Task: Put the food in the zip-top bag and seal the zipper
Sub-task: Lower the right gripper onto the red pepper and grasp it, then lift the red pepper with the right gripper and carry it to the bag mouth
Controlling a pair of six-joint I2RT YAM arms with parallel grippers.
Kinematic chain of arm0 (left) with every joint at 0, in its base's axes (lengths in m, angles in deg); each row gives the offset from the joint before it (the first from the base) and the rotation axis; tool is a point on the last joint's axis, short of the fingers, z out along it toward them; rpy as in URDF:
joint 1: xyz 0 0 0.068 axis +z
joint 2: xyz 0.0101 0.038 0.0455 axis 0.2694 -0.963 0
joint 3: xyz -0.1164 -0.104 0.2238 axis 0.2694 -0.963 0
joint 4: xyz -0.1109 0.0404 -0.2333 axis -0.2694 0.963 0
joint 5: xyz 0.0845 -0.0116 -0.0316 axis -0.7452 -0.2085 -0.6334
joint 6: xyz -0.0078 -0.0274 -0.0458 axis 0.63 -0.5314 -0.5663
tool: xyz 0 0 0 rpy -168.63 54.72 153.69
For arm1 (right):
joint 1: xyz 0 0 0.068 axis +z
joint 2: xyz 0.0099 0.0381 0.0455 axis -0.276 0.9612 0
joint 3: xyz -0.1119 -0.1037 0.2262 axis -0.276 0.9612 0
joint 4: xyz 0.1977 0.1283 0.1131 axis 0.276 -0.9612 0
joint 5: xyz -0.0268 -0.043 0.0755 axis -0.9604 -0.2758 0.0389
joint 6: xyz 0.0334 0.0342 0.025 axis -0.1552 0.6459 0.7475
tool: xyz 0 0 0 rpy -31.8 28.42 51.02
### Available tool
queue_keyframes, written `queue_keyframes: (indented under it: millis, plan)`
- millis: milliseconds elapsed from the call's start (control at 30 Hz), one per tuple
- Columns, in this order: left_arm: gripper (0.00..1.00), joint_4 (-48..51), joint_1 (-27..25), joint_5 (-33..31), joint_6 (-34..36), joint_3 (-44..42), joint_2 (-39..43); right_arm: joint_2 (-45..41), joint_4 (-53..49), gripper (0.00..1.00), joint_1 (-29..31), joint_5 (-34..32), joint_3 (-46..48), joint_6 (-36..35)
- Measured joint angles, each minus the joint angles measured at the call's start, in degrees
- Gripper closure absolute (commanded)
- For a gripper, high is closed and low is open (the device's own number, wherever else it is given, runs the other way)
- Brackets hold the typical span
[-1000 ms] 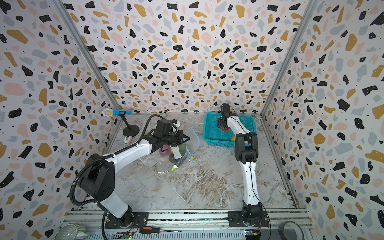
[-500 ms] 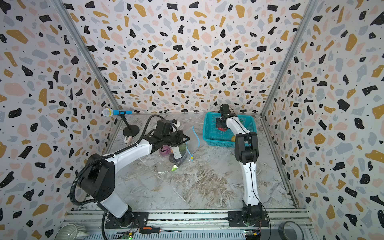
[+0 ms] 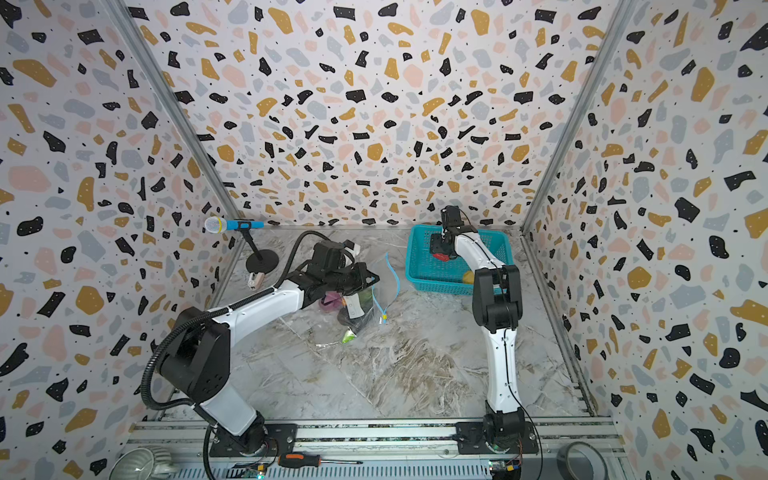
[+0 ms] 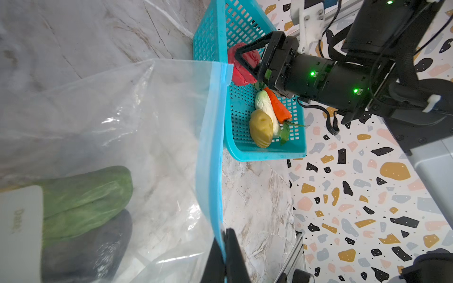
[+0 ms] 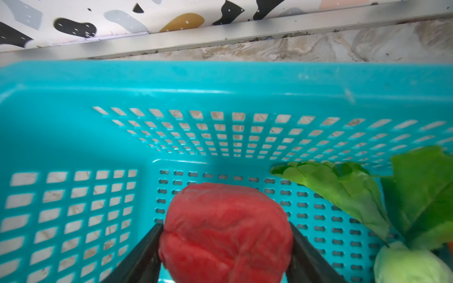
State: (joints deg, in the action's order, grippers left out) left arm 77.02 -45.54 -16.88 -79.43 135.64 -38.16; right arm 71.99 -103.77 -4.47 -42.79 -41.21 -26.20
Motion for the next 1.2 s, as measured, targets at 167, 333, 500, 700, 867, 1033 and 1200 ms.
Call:
queue_keyframes:
  millis: [167,333,500,700,867,1033,1200]
  plan:
    - [1.0,0.0,0.0,0.0,0.0,0.0,0.1,-4.4,1.1,0.38,0.0,1.8,4.3,0.6]
    - [1.0,0.0,0.0,0.2,0.0,0.0,0.1,-10.1,3.5,0.38,0.0,4.4,10.0,1.7]
    - [1.0,0.0,0.0,0.3,0.0,0.0,0.1,-17.3,9.2,0.38,-0.5,9.2,20.1,3.3]
    - [1.0,0.0,0.0,0.3,0.0,0.0,0.1,-24.6,16.0,0.38,-0.7,15.1,30.2,5.6]
    - [1.0,-0.1,0.0,0.3,-0.1,0.0,0.1,-28.8,20.6,0.38,-0.7,19.6,35.7,6.9]
    - [1.0,-0.4,0.0,0.3,-0.2,0.0,0.1,-32.5,26.6,0.38,-1.0,26.4,41.8,7.6]
    - [1.0,-0.4,0.0,0.2,-0.7,0.0,0.1,-34.2,33.4,0.38,-1.0,33.1,46.3,8.7]
